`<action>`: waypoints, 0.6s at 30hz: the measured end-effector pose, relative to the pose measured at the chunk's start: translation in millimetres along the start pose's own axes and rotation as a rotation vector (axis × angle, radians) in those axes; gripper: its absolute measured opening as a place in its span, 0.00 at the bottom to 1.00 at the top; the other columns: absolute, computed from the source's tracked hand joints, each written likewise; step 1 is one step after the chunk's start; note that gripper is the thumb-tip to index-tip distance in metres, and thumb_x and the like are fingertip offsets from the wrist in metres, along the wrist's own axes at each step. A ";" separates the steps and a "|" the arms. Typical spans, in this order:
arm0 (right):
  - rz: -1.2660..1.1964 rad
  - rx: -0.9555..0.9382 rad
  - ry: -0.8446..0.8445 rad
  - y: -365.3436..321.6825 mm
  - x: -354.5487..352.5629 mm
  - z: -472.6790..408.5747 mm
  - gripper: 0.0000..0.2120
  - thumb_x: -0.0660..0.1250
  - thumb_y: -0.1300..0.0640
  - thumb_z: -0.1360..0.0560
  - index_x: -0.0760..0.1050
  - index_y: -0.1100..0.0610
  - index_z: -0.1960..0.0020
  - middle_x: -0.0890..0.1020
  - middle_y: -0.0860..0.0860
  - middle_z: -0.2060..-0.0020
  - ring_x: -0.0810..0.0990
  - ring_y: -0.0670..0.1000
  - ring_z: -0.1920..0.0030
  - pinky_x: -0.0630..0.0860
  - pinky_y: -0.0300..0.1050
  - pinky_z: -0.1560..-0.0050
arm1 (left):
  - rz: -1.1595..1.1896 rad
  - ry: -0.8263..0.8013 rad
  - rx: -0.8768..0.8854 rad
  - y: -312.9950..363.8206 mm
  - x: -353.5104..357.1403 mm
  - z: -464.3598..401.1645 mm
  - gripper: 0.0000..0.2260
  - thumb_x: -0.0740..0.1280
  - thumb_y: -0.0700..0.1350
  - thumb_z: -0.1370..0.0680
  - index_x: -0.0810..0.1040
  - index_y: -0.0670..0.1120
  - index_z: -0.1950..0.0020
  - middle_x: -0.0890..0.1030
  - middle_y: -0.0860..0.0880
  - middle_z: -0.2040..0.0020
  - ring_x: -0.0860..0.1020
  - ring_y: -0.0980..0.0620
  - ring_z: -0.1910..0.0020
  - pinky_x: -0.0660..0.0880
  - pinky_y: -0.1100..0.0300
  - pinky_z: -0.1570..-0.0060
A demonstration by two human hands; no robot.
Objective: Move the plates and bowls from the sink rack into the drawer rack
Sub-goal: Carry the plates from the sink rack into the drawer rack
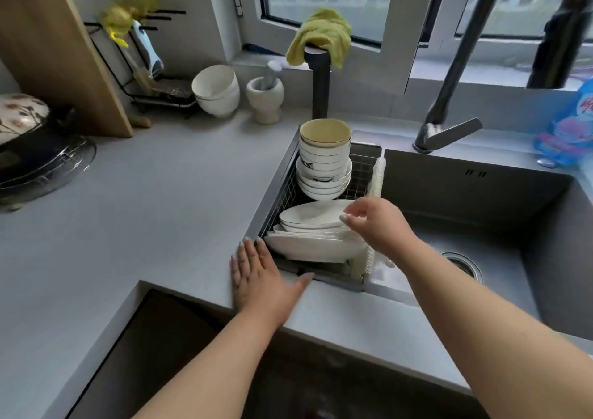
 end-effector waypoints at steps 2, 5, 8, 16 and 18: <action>0.139 -0.017 -0.098 1.4 16.6 -22.8 0.15 0.68 0.44 0.27 0.80 0.50 0.45 0.81 0.46 0.49 0.78 0.48 0.46 0.74 0.49 0.45 | -0.041 0.018 0.018 0.9 -0.1 -2.8 0.52 0.37 0.78 0.34 0.28 0.40 0.28 0.33 0.39 0.23 0.31 0.44 0.24 0.35 0.47 0.25; 0.342 0.021 -0.307 7.0 43.5 -40.5 0.15 0.66 0.39 0.28 0.81 0.47 0.49 0.82 0.43 0.52 0.77 0.47 0.47 0.69 0.49 0.42 | -0.035 0.026 0.022 0.4 -0.6 -4.0 0.52 0.33 0.78 0.37 0.28 0.40 0.28 0.33 0.39 0.23 0.31 0.44 0.25 0.35 0.47 0.25; 0.332 0.020 -0.410 6.2 56.7 -46.2 0.16 0.67 0.38 0.29 0.83 0.49 0.54 0.83 0.44 0.60 0.77 0.47 0.56 0.71 0.45 0.48 | -0.042 0.033 0.025 0.3 -2.1 -3.9 0.53 0.31 0.78 0.38 0.29 0.40 0.27 0.32 0.40 0.24 0.30 0.44 0.25 0.35 0.47 0.25; 0.259 -0.503 -0.246 -26.4 55.1 -42.4 0.11 0.72 0.49 0.28 0.84 0.57 0.59 0.83 0.49 0.63 0.80 0.52 0.60 0.72 0.49 0.45 | -0.035 0.019 0.035 0.9 -1.3 -3.9 0.54 0.31 0.78 0.38 0.30 0.40 0.26 0.30 0.40 0.25 0.29 0.44 0.26 0.33 0.48 0.26; 0.261 -0.622 -0.132 -32.8 49.0 -41.2 0.08 0.73 0.53 0.30 0.83 0.57 0.63 0.81 0.49 0.69 0.79 0.52 0.66 0.74 0.51 0.48 | -0.029 0.023 0.036 1.0 -1.8 -3.4 0.54 0.32 0.78 0.38 0.30 0.40 0.26 0.30 0.40 0.24 0.29 0.45 0.25 0.33 0.48 0.26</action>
Point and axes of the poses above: each hand's wrist, its own z-axis away from the middle knuckle, its own x-axis out of the palm, y = z × x, the point moved 9 cm from there along -z, towards the middle knuckle
